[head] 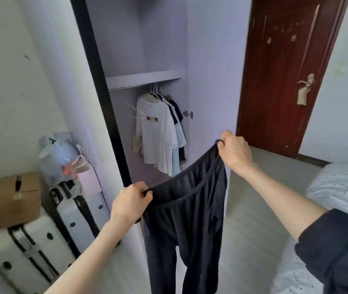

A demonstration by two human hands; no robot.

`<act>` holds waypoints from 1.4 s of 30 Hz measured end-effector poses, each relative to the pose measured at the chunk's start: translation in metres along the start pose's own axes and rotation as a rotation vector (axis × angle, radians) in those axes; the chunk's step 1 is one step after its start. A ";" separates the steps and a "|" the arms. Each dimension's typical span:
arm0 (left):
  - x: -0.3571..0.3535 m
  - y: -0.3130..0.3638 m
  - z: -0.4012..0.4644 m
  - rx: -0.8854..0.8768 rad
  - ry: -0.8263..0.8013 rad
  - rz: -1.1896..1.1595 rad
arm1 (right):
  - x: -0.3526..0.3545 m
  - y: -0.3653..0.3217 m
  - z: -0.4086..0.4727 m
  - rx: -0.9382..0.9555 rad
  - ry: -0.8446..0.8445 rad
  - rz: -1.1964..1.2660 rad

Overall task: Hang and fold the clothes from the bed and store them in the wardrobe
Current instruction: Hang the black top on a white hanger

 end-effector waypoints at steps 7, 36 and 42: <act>-0.012 0.019 0.088 -0.114 0.053 -0.208 | -0.028 0.026 0.038 -0.114 0.018 -0.082; -0.116 -0.060 0.364 0.638 0.538 -0.904 | -0.278 0.042 0.324 0.282 -0.549 0.258; -0.122 -0.090 0.413 0.758 0.563 -1.129 | -0.357 -0.004 0.371 0.376 -0.727 0.295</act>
Point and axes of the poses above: each hand's wrist, its own z-axis towards the middle knuckle, its own x-axis out of the back of the hand, y = z × x, the point moved 9 cm from there along z, towards the middle knuckle, and after that the axes turned 6 degrees about -z, right-handed, at the moved point
